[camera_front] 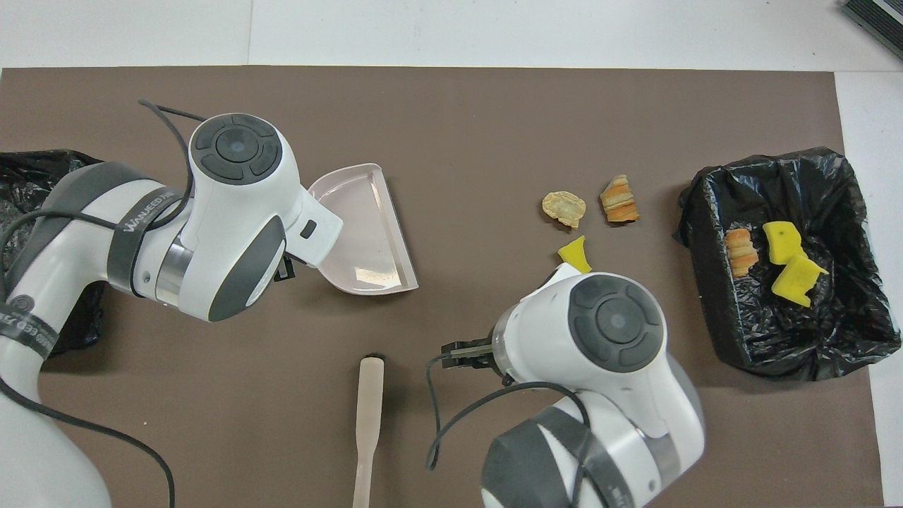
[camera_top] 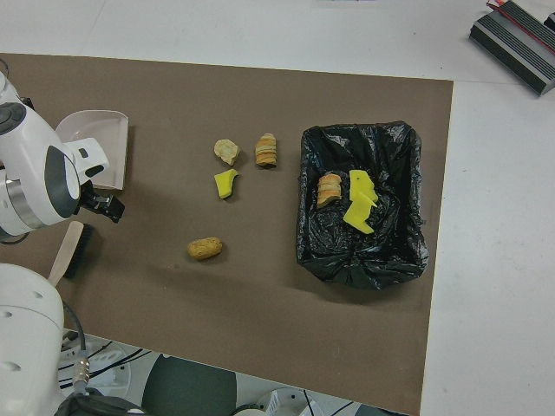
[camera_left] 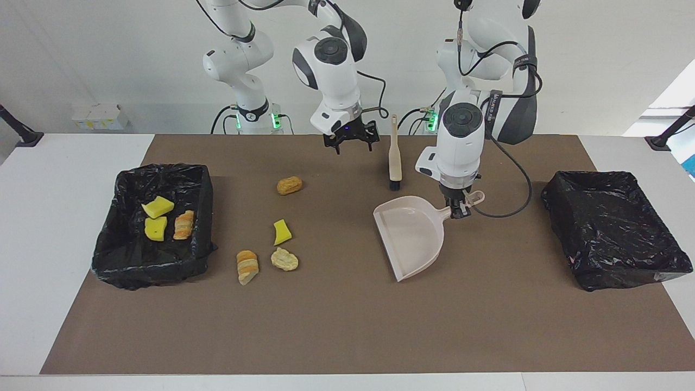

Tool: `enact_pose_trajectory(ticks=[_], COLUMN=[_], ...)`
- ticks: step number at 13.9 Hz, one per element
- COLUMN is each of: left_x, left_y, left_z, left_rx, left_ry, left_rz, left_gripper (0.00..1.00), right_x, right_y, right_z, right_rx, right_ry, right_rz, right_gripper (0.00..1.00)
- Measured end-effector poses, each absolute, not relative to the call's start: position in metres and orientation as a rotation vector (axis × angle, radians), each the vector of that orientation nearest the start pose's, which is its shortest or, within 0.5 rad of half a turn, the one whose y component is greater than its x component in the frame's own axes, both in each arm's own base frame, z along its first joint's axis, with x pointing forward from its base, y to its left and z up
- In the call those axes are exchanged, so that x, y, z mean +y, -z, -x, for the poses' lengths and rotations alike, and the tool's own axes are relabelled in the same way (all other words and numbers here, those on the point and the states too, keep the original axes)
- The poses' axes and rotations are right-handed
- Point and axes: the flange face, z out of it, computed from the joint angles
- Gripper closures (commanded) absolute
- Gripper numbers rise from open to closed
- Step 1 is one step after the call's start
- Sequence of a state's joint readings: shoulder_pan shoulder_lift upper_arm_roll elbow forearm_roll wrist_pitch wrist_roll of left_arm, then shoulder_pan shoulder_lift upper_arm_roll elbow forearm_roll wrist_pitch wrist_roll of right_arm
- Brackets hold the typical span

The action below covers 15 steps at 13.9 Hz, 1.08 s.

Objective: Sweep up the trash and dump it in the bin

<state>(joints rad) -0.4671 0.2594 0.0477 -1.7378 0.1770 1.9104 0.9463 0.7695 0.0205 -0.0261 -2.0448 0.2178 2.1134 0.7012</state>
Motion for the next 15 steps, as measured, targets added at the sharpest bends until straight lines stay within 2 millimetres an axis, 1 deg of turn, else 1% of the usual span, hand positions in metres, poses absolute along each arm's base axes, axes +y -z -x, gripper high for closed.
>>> enact_pose_trajectory(ticks=[3,6,7,8,9,11,13,14,15], left_x=[-0.248,-0.248,-0.248,-0.247,-0.247,-0.251,-0.255,-0.256,-0.257], left_y=[-0.406,-0.401,-0.399,-0.397,-0.394,-0.384,-0.376,-0.374,-0.373], left_z=[-0.578,-0.578,-0.578,-0.577,-0.576,-0.571,-0.565,-0.564,-0.563], left_rx=[1.993,2.02,2.027,2.031,2.037,2.052,2.065,2.069,2.072], left_ry=[-0.198,-0.205,-0.206,-0.207,-0.213,-0.232,-0.242,-0.242,-0.244], left_rz=[2.208,2.168,2.16,2.155,2.143,2.103,2.083,2.078,2.071], left_gripper=[1.0,1.0,1.0,1.0,1.0,1.0,1.0,1.0,1.0], right_x=[0.435,0.478,0.489,0.497,0.501,0.504,0.511,0.517,0.521], right_y=[-0.411,-0.38,-0.37,-0.363,-0.359,-0.359,-0.355,-0.348,-0.341], right_z=[-0.369,-0.327,-0.313,-0.302,-0.296,-0.292,-0.279,-0.269,-0.263], right_rx=[0.211,0.258,0.252,0.243,0.234,0.22,0.184,0.156,0.137], right_ry=[-0.141,-0.116,-0.12,-0.123,-0.124,-0.123,-0.129,-0.137,-0.14], right_rz=[2.979,3.032,3.05,3.063,3.068,3.068,3.078,3.089,3.097], right_gripper=[0.0,0.0,0.01,0.04,0.06,0.11,0.16,0.17,0.21])
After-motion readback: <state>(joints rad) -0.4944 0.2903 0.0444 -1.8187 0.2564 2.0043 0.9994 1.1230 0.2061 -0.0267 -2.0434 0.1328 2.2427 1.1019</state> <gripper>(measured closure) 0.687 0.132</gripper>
